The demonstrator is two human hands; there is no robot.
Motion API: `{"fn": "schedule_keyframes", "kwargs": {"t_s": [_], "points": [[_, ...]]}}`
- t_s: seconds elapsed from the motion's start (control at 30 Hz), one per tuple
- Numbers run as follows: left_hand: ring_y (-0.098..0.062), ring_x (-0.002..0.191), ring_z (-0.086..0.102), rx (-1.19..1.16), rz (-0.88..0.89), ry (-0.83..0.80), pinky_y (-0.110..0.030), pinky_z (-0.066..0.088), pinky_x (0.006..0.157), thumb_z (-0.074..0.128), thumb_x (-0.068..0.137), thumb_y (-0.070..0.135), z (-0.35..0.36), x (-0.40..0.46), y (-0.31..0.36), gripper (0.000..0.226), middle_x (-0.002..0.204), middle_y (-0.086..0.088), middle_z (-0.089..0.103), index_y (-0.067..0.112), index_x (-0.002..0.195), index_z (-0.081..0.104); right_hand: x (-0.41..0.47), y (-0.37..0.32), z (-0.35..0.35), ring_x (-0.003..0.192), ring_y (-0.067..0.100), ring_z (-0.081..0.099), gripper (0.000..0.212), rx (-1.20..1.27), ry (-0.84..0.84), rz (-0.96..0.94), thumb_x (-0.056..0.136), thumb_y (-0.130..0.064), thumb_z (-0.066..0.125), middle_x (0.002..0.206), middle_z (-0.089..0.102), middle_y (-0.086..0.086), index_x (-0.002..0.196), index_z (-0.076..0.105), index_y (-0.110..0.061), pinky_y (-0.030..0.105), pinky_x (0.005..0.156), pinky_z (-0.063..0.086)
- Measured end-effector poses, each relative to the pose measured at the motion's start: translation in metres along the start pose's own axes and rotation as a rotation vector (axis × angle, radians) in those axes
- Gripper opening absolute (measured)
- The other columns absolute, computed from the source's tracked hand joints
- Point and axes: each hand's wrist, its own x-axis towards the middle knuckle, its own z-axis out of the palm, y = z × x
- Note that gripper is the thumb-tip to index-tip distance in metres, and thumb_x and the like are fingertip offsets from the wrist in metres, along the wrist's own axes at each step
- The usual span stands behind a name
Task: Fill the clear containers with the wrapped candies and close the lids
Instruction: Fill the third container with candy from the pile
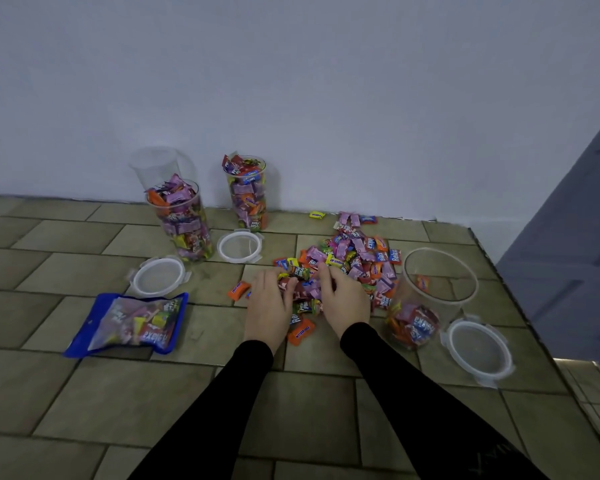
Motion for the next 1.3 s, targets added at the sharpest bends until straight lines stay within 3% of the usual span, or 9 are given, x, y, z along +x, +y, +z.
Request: {"fn": "schedule_keyframes", "kwargs": {"t_s": [0.13, 0.23, 0.37, 0.43, 0.53, 0.63, 0.8, 0.97, 1.3], "points": [[-0.014, 0.108, 0.050, -0.061, 0.010, -0.003, -0.011, 0.029, 0.086, 0.048, 0.099, 0.027, -0.002, -0.002, 0.000, 0.026, 0.113, -0.005, 0.057, 0.008, 0.117, 0.055, -0.004, -0.011, -0.010, 0.048, 0.012, 0.043, 0.053, 0.111, 0.036, 0.010, 0.100, -0.049, 0.035, 0.051, 0.046, 0.000, 0.062, 0.051, -0.016, 0.028, 0.047, 0.026], [-0.013, 0.109, 0.051, -0.086, -0.007, -0.016, -0.017, 0.035, 0.088, 0.047, 0.100, 0.027, -0.003, -0.002, -0.001, 0.027, 0.115, -0.005, 0.056, 0.010, 0.120, 0.053, -0.006, -0.020, -0.017, 0.045, 0.012, 0.033, 0.054, 0.181, 0.066, -0.001, 0.099, -0.047, 0.039, 0.048, 0.036, -0.001, 0.055, 0.041, -0.015, 0.030, 0.048, 0.023], [-0.019, 0.110, 0.054, -0.118, -0.015, 0.014, -0.027, 0.043, 0.092, 0.047, 0.100, 0.019, -0.004, -0.006, -0.001, 0.024, 0.115, -0.006, 0.058, 0.008, 0.120, 0.053, -0.007, -0.029, -0.031, 0.050, 0.020, 0.040, 0.060, 0.303, 0.096, -0.038, 0.098, -0.048, 0.040, 0.054, 0.047, 0.017, 0.064, 0.055, -0.002, 0.038, 0.049, 0.031], [-0.021, 0.107, 0.056, -0.149, -0.031, 0.062, -0.034, 0.045, 0.092, 0.047, 0.099, 0.016, -0.004, -0.007, 0.004, 0.023, 0.112, -0.008, 0.059, 0.007, 0.118, 0.054, -0.006, -0.034, -0.038, 0.048, 0.018, 0.036, 0.060, 0.359, 0.123, -0.056, 0.098, -0.047, 0.041, 0.051, 0.043, 0.016, 0.064, 0.057, 0.000, 0.038, 0.048, 0.032], [-0.018, 0.096, 0.056, -0.241, -0.045, 0.155, -0.025, 0.041, 0.082, 0.048, 0.099, 0.015, -0.005, -0.009, 0.026, 0.017, 0.104, -0.003, 0.058, 0.007, 0.113, 0.054, -0.004, -0.045, -0.052, 0.049, 0.021, 0.034, 0.061, 0.432, 0.167, -0.088, 0.098, -0.047, 0.041, 0.050, 0.038, 0.014, 0.059, 0.050, -0.001, 0.038, 0.049, 0.031], [-0.017, 0.086, 0.055, -0.387, -0.101, 0.196, -0.025, 0.039, 0.072, 0.048, 0.099, 0.020, -0.008, -0.010, 0.054, 0.015, 0.096, 0.000, 0.057, 0.011, 0.111, 0.053, -0.003, -0.058, -0.069, 0.048, 0.012, 0.037, 0.057, 0.507, 0.194, -0.109, 0.099, -0.043, 0.043, 0.048, 0.041, 0.005, 0.059, 0.052, -0.004, 0.036, 0.052, 0.033], [0.009, 0.070, 0.053, -0.614, -0.096, 0.196, -0.009, 0.040, 0.062, 0.047, 0.100, 0.024, -0.015, -0.008, 0.099, 0.014, 0.085, 0.009, 0.057, 0.014, 0.109, 0.052, 0.004, -0.073, -0.101, 0.051, 0.020, 0.047, 0.058, 0.614, 0.232, -0.129, 0.098, -0.049, 0.041, 0.054, 0.054, 0.016, 0.057, 0.053, -0.009, 0.035, 0.054, 0.041], [-0.008, 0.068, 0.049, -0.699, -0.063, 0.176, -0.020, 0.041, 0.062, 0.046, 0.101, 0.029, -0.012, -0.006, 0.133, 0.015, 0.085, -0.003, 0.057, 0.017, 0.106, 0.054, 0.017, -0.073, -0.141, 0.043, 0.006, 0.040, 0.054, 0.704, 0.345, -0.121, 0.100, -0.037, 0.043, 0.041, 0.045, -0.008, 0.055, 0.056, -0.009, 0.024, 0.054, 0.037], [-0.002, 0.057, 0.041, -0.816, 0.014, 0.148, -0.016, 0.037, 0.057, 0.045, 0.101, 0.026, 0.001, -0.003, 0.188, 0.015, 0.070, 0.008, 0.047, 0.014, 0.104, 0.054, 0.036, -0.029, -0.181, 0.055, 0.026, 0.037, 0.053, 0.875, 0.416, 0.079, 0.097, -0.049, 0.041, 0.059, 0.041, 0.012, 0.061, 0.056, -0.014, 0.030, 0.051, 0.030]]}}
